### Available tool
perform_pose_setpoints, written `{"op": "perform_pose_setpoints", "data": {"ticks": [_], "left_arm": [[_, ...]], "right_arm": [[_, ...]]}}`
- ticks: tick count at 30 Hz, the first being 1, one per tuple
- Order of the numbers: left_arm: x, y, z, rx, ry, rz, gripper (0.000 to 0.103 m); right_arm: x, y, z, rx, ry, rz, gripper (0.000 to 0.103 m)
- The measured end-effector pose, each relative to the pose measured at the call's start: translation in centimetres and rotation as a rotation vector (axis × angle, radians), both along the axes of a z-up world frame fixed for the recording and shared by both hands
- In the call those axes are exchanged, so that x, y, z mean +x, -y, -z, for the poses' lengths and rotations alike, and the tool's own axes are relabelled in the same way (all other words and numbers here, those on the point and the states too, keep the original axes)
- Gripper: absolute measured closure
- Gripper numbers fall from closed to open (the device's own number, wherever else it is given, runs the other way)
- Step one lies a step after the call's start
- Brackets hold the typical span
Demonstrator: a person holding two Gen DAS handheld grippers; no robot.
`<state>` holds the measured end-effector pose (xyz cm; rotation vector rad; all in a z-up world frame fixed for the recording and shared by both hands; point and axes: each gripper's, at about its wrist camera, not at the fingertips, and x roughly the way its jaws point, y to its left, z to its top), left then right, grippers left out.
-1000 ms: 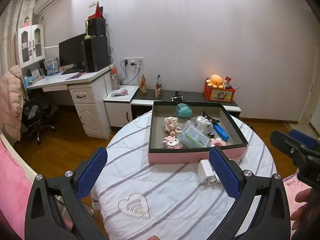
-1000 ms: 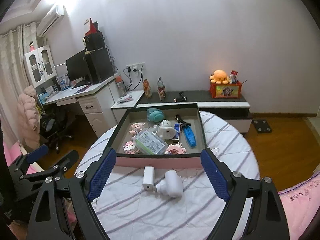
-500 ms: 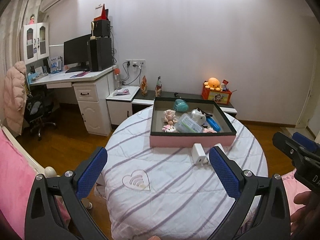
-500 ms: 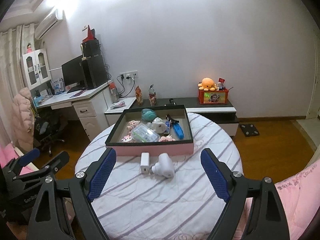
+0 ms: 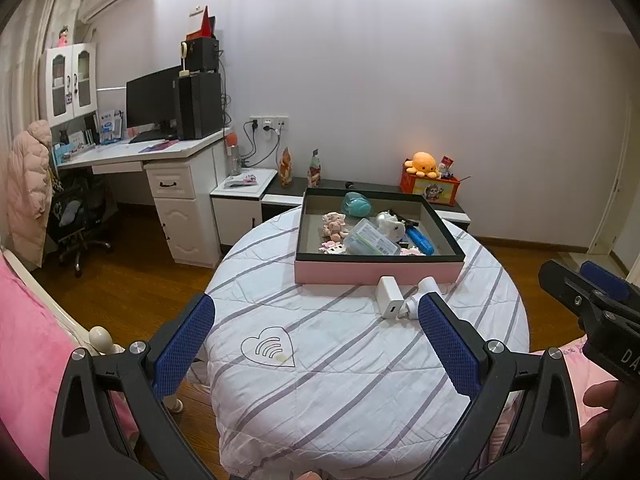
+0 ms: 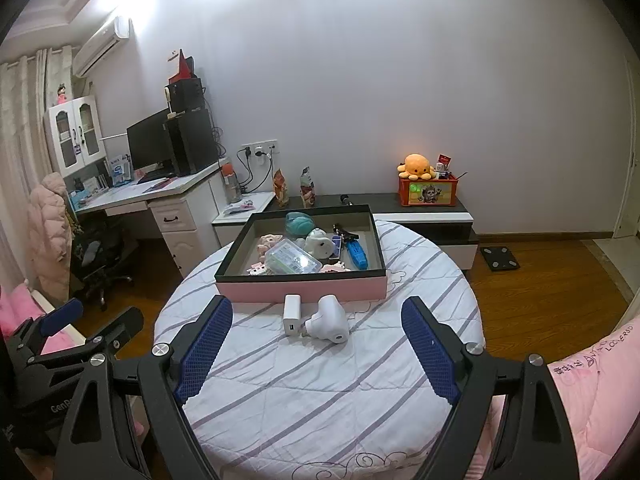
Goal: Organize rigid objects
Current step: 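Withdraw both tools from the tray back toward the table items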
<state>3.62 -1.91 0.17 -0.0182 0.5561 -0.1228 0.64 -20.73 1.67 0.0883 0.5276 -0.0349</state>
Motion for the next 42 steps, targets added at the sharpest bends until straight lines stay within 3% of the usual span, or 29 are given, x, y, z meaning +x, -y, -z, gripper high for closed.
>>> {"op": "perform_pose_setpoints", "data": {"ticks": [28,37,42], "left_arm": [[0.1,0.2,0.1,-0.001,-0.006,0.002,0.000],[2.0,0.7,1.7,0.003,-0.053,0.015,0.000],[4.4,1.7,3.8,0.005,-0.109,0.037,0.000]], "right_arm": [[-0.1,-0.1,0.1,-0.004,-0.006,0.001,0.015],[2.0,1.1,2.4,-0.011,-0.064,0.007,0.015],[4.4,2.4,5.1,-0.018,-0.139,0.013,0.015]]}}
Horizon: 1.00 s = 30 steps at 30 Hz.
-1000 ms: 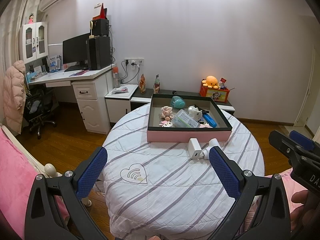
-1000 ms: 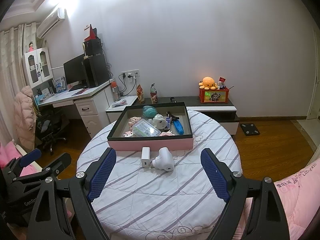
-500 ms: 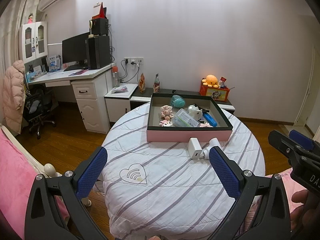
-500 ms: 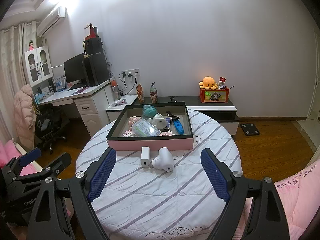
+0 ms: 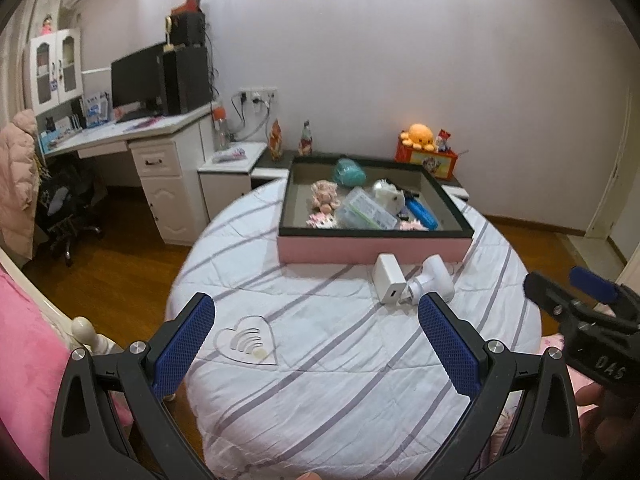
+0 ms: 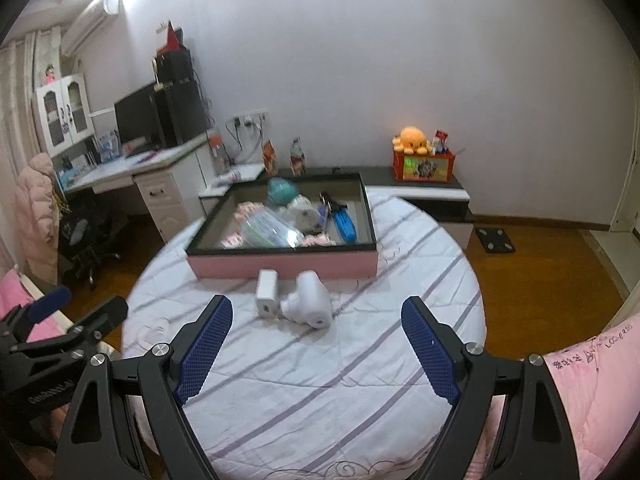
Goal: Organize rigid objects
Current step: 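Withdraw both tools from the tray back toward the table items, then grasp the white charger with the left tool while the right tool grasps the white plug adapter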
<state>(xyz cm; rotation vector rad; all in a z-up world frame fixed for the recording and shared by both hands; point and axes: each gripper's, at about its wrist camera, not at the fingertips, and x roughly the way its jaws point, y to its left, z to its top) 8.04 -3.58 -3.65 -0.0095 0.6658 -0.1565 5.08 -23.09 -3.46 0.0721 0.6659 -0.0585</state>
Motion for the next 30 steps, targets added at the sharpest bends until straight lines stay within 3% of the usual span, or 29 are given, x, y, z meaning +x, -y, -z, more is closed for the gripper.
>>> {"op": "perform_pose_setpoints", "data": {"ticks": [14,21,30], "left_arm": [[8.5,5.0,6.6,-0.001,-0.153,0.078,0.000],[12.1,6.9,9.4,-0.005,-0.223,0.115,0.000],[15.3,7.0,12.4,-0.014,-0.291,0.087,0.003]], "right_arm": [[7.7,1.9,8.1,-0.027,-0.196,-0.059,0.015],[10.0,1.3,9.8,-0.062,-0.212,-0.158,0.015],[12.3,-0.3,11.0,-0.102,-0.201,-0.257,0.015]]}}
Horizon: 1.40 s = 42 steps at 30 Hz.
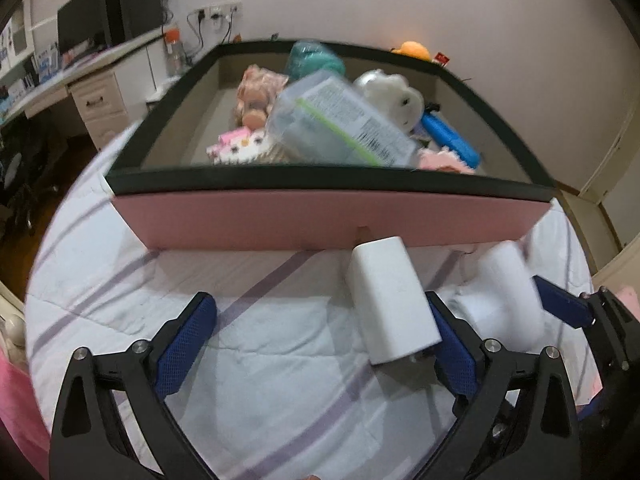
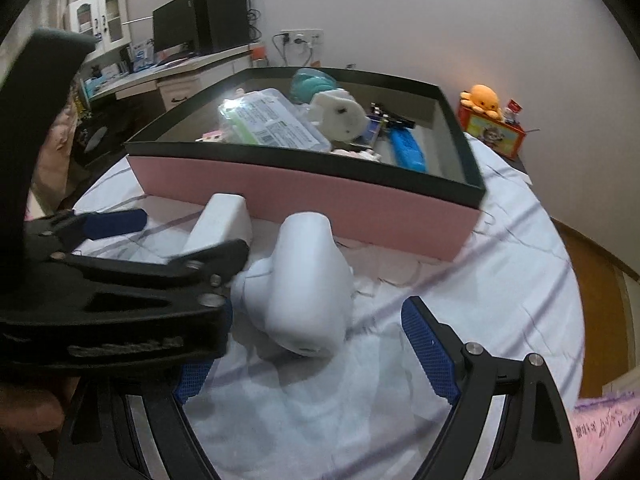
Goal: Organize rigid objects
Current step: 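Grasp the white charger with the left tool while the right tool grasps the white plug adapter, then carry the charger and plug adapter into the pink tray and open both tools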
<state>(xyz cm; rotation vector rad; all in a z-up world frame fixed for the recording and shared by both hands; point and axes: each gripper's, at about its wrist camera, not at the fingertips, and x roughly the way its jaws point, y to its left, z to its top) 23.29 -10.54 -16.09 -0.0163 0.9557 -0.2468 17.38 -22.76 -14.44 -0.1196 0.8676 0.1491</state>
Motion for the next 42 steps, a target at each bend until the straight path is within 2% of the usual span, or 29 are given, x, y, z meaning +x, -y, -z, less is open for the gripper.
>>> {"op": "perform_pose_setpoints", "data": {"ticks": [4,6,7,8,9,11,14,22,26,33,42], "left_arm": [[-0.1,-0.5,0.0,-0.012,0.022,0.011,0.014],[-0.1,-0.9,-0.1,-0.023,0.028,0.017,0.032],[-0.1,-1.1,-0.2,-0.029,0.029,0.022,0.037],[-0.1,-1.3,-0.4,-0.043,0.028,0.029,0.045],[-0.1,-1.4,-0.4,-0.056,0.024,0.037,0.055],[-0.3,-1.4,-0.6,-0.079,0.014,0.055,0.066],[-0.8,-1.3,-0.6,-0.085,0.009,0.065,0.074],[-2.3,-2.4,-1.5,-0.106,0.020,0.064,0.078],[-3.0,-3.1,-2.0,-0.108,0.033,0.061,0.078],[-3.9,-3.5,-3.0,-0.106,0.056,0.064,0.078],[-5.0,-4.1,-6.4,-0.107,0.130,0.070,0.078]], "right_arm": [[0.8,-0.4,0.9,0.001,-0.023,-0.012,0.015],[0.9,-0.2,1.0,0.020,-0.030,-0.014,0.017],[0.9,-0.1,0.9,0.036,-0.028,-0.016,0.028],[0.9,0.1,0.9,0.041,-0.030,-0.009,0.033],[0.9,0.2,0.9,0.051,-0.031,-0.007,0.033],[0.8,0.3,0.9,0.061,-0.031,-0.008,0.033],[0.5,0.5,0.6,0.083,-0.024,-0.001,0.033],[-0.8,1.1,-0.6,0.138,-0.007,0.016,0.033],[-1.3,1.0,-1.2,0.148,-0.006,0.013,0.046],[-2.0,0.6,-1.4,0.153,-0.008,0.019,0.046],[-2.3,0.3,-4.6,0.164,0.045,0.000,0.046]]}}
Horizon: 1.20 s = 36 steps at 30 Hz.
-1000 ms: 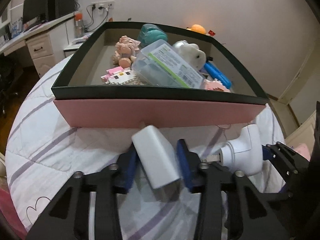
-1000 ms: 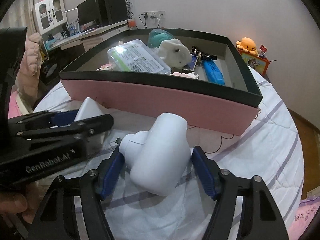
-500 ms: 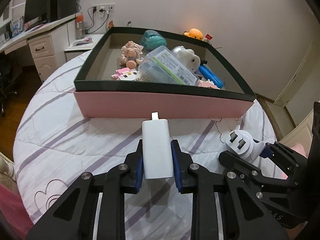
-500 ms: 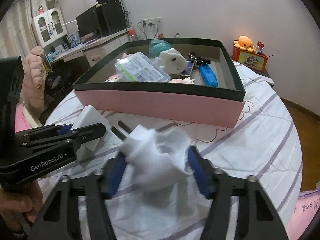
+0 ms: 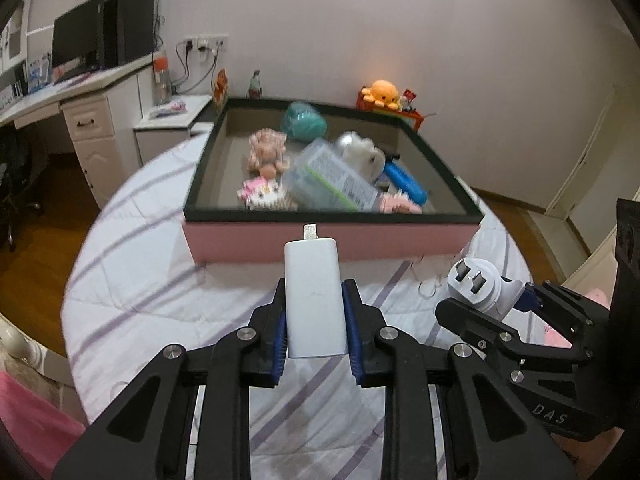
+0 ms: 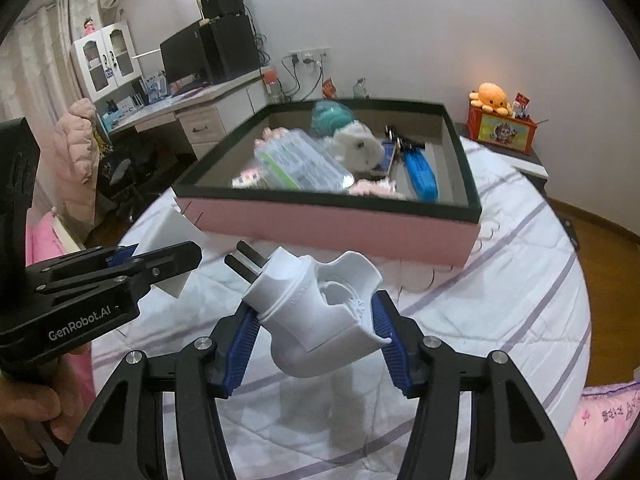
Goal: Organize rigid objects
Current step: 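Carry the charger and plug adapter into the pink tray and open both tools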
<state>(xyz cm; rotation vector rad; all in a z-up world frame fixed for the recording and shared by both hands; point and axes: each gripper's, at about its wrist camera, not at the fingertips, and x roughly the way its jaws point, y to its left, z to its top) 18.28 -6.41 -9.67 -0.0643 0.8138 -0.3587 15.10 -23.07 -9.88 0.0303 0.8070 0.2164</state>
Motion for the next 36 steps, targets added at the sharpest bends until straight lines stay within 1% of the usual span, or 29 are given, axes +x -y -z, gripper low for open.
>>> {"op": "perform_pose_setpoints", "data": {"ticks": [5,10,15,18,23,28,33,34,35,36], "left_arm": [[0.9,-0.2,-2.5,0.011,0.053,-0.003,0.078],[2.9,-0.6,-4.8,0.022,0.111,-0.020,0.078],[6.1,-0.4,-6.1,0.038,0.147,-0.029,0.078],[8.9,0.1,-6.1,0.036,0.141,-0.033,0.078],[12.9,1.1,-5.0,0.044,0.117,-0.032,0.078],[16.7,2.8,-2.7,0.070,0.069,-0.003,0.078],[19.2,4.5,0.0,0.117,0.006,0.015,0.077],[19.4,4.6,0.4,0.125,0.000,0.013,0.077],[19.4,4.7,0.6,0.135,0.002,0.008,0.074],[19.4,4.8,0.7,0.140,0.005,0.010,0.067]], "right_arm": [[1.2,-0.3,-2.9,-0.005,0.053,-0.006,0.046],[3.8,-0.3,-5.6,-0.021,0.103,-0.011,0.046],[7.7,0.1,-6.8,-0.030,0.094,0.001,0.046],[10.7,0.3,-6.4,-0.041,0.062,0.016,0.046],[15.3,2.0,-4.4,-0.039,0.002,0.064,0.046],[18.6,3.8,-2.3,-0.045,-0.053,0.114,0.046],[20.2,4.7,-0.4,-0.049,-0.093,0.140,0.045],[20.5,4.8,-0.1,-0.049,-0.102,0.142,0.045],[20.5,4.8,0.1,-0.050,-0.105,0.142,0.043],[20.5,4.9,0.2,-0.050,-0.104,0.141,0.040]]}}
